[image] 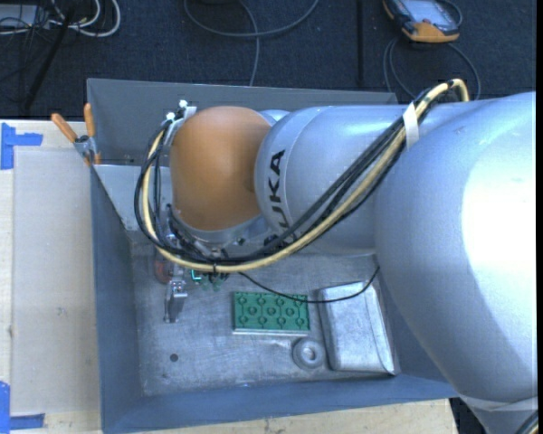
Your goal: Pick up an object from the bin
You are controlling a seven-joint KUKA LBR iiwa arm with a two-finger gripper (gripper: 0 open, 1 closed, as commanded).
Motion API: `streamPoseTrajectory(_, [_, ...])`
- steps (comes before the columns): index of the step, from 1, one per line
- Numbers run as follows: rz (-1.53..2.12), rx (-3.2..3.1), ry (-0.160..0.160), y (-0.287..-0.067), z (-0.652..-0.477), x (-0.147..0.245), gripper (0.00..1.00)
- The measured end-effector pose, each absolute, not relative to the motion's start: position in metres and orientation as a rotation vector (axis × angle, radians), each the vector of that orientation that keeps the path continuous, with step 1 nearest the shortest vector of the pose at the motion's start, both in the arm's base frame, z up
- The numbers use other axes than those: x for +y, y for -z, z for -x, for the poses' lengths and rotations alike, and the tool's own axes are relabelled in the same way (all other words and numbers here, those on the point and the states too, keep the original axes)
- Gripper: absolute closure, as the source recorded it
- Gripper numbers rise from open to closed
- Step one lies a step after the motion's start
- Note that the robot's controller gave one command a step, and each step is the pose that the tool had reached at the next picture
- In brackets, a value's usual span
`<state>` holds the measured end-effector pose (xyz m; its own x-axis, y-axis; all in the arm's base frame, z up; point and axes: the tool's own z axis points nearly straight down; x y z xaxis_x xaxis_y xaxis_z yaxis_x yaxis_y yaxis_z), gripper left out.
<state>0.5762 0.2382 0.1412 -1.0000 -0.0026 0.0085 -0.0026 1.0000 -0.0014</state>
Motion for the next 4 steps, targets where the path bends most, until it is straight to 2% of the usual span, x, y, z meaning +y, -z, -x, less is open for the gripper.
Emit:
streamPoseTrajectory(1, [-0.054, -3.147, 0.007, -0.092, -0.614, 0.210, 0.00])
streamPoseTrajectory(2, [-0.642, -3.078, 0.000, -0.100, -0.619, 0.182, 0.00])
streamPoseTrajectory(3, [-0.390, -3.119, 0.004, -0.102, -0.622, 0.231, 0.00])
streamPoseTrajectory(4, [-0.617, -3.078, 0.012, -0.073, -0.621, 0.194, 0.00])
